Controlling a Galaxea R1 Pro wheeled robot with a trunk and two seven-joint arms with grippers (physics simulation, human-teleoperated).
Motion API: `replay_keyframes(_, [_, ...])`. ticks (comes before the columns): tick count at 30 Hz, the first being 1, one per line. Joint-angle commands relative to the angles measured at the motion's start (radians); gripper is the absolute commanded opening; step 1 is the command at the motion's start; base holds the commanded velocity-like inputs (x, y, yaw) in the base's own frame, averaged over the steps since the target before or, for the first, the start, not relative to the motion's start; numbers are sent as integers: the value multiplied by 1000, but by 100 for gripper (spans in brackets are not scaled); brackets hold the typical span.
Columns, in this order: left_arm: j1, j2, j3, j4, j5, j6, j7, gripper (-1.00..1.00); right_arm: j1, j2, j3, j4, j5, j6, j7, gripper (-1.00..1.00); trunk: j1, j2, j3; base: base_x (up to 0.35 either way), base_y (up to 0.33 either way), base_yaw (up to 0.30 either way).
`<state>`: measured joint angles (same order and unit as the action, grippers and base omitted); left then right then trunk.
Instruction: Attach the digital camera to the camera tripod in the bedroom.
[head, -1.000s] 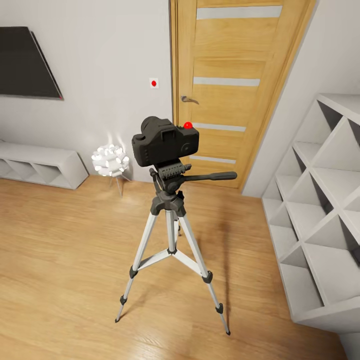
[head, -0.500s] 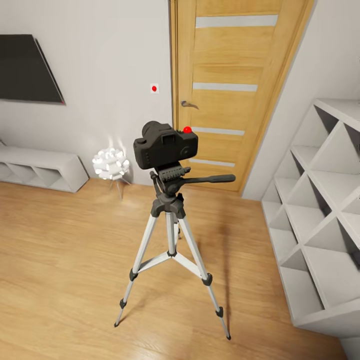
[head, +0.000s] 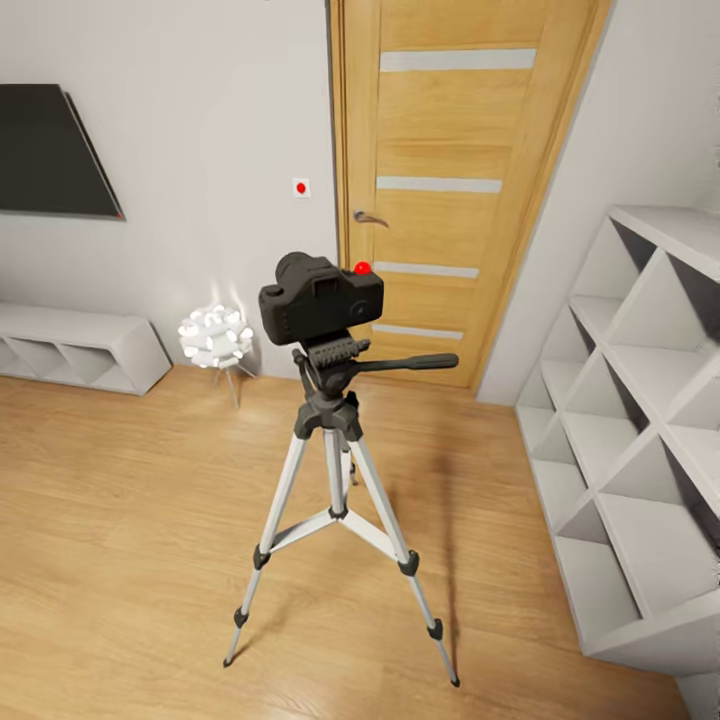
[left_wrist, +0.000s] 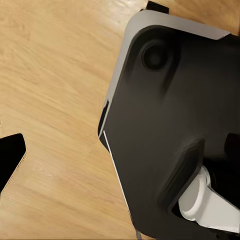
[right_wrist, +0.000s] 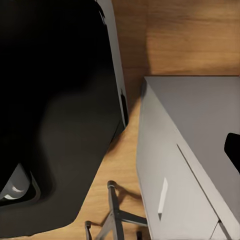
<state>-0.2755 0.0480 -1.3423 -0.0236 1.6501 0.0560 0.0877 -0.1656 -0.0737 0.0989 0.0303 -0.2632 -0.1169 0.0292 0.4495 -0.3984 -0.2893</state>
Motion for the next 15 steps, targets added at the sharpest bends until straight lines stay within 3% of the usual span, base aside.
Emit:
replay_keyframes(1, [-1,1,-9,-2,8,-8,6,100,1,0,8,3,-10,-16,3,100,1,-2,0,0,0,-98])
replay_keyframes(8, [-1,2,-10,-1,4,-75,7,100,12,0,8,3,-10,-53,4,100,1,-2,11,0,0,-114])
replay_keyframes(15, [-1,3,-10,-1,2,-93,7,100,13,0,10,3,-10,-61,6,100,1,-2,22,0,0,-124])
